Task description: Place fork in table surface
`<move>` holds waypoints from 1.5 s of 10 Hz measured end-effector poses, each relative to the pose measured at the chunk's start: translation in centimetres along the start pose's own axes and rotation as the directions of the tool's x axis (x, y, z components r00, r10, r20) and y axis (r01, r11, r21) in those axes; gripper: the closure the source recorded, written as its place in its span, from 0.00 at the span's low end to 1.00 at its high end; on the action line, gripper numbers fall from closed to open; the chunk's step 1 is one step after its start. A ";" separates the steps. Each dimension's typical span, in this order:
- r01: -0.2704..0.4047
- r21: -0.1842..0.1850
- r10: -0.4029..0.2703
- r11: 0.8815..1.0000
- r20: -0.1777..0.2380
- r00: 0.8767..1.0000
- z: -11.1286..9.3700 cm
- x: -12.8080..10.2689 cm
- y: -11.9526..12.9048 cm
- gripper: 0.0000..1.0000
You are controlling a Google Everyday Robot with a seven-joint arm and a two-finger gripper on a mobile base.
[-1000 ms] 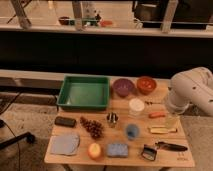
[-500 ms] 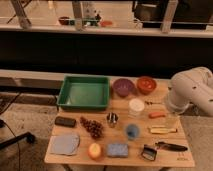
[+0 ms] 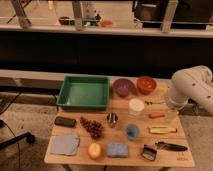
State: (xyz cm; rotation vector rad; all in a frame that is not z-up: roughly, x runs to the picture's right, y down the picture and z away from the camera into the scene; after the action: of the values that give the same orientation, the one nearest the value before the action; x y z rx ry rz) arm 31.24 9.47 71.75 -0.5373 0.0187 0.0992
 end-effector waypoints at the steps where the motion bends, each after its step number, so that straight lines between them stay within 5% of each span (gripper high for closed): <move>1: 0.000 0.014 0.000 1.000 0.012 1.000 0.3 -0.1 -1.0 0.20; 6: 0.000 0.031 -0.002 1.000 0.061 0.998 2.6 -1.0 -4.8 0.20; 10: -0.025 -0.021 0.027 0.999 0.095 0.995 6.7 -1.2 -8.0 0.20; 15: -0.031 -0.028 0.034 0.999 0.094 0.995 7.0 -0.9 -8.2 0.20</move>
State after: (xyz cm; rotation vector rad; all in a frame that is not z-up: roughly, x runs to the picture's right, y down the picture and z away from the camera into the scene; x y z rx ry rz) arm 31.13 5.99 82.00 -0.5588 -0.0667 0.1567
